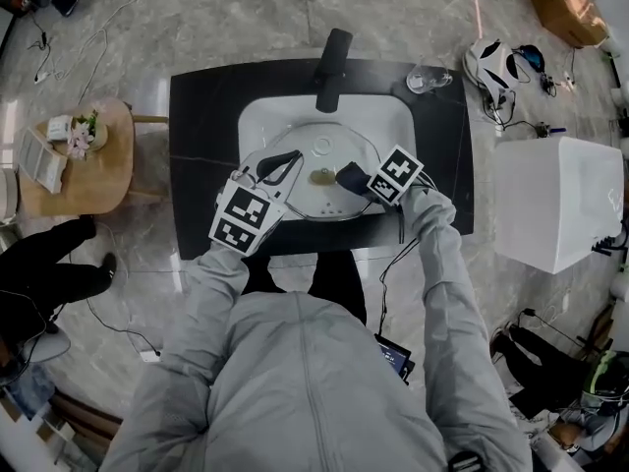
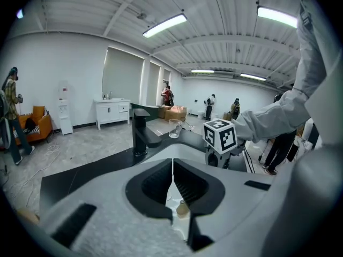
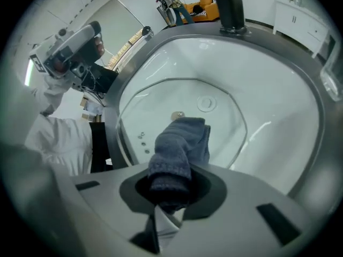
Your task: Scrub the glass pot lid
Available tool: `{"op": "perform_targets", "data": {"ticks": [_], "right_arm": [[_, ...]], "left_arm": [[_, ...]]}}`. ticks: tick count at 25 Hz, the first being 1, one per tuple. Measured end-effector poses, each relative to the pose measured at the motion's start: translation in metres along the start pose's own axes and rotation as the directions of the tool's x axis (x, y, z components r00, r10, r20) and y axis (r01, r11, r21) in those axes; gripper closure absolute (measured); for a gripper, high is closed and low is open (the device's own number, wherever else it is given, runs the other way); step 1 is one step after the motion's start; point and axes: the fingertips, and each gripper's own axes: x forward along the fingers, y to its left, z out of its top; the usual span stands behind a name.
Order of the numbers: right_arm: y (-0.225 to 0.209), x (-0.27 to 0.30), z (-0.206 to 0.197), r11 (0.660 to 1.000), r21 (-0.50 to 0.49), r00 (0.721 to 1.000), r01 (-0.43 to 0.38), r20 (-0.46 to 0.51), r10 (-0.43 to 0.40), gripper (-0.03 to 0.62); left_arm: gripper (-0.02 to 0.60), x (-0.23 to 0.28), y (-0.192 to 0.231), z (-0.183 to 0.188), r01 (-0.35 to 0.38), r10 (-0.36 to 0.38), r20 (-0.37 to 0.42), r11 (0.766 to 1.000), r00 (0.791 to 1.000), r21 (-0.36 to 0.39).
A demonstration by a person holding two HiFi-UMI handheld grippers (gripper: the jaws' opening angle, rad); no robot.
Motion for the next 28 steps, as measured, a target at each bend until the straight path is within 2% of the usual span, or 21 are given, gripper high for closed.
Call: {"op": "perform_targets", "data": {"ticks": [4, 7, 9, 10, 14, 17, 21, 25, 28], "right_arm": [[-0.032, -0.004, 0.004, 0.997, -0.008, 0.997, 0.079, 0.018, -0.079, 0.52], [-0.038, -0.022, 0.016, 0.994, 0.003, 0.988, 0.112, 0.107, -0.111, 0.522], [-0.044, -0.043, 0.016, 0.986, 0.057, 0.964, 0.156, 0.207, -0.165, 0.522], [-0.047, -0.055, 0.017, 0.98, 0.086, 0.943, 0.181, 0.267, -0.197, 0.521], [-0.03, -0.11, 0.028, 0.948, 0.166, 0.821, 0.273, 0.474, -0.319, 0.52], [-0.003, -0.15, 0.03, 0.908, 0.205, 0.721, 0.364, 0.556, -0.414, 0.52], [0.042, -0.193, 0.039, 0.855, 0.265, 0.571, 0.445, 0.652, -0.499, 0.52], [0.093, -0.22, 0.047, 0.823, 0.286, 0.474, 0.491, 0.705, -0.527, 0.52], [0.125, -0.238, 0.05, 0.785, 0.319, 0.396, 0.53, 0.726, -0.562, 0.52]], "left_arm": [[0.552, -0.001, 0.006, 0.008, -0.059, 0.059, -0.002, 0.998, 0.998, -0.014], [0.552, -0.008, 0.012, 0.016, -0.092, 0.092, 0.015, 0.996, 0.996, -0.005], [0.552, -0.006, 0.006, 0.014, -0.078, 0.078, 0.02, 0.997, 0.997, -0.002], [0.552, -0.005, 0.003, 0.014, -0.07, 0.07, 0.024, 0.998, 0.997, 0.001], [0.552, -0.017, 0.0, 0.026, -0.021, 0.018, 0.053, 0.998, 0.998, 0.055], [0.552, -0.03, 0.0, 0.035, 0.008, -0.015, 0.087, 0.996, 0.996, 0.09], [0.552, -0.046, -0.002, 0.052, 0.027, -0.049, 0.125, 0.985, 0.991, 0.168], [0.552, -0.067, -0.007, 0.081, 0.035, -0.083, 0.18, 0.967, 0.98, 0.254], [0.552, -0.083, -0.009, 0.097, 0.029, -0.096, 0.219, 0.956, 0.971, 0.291]]}}
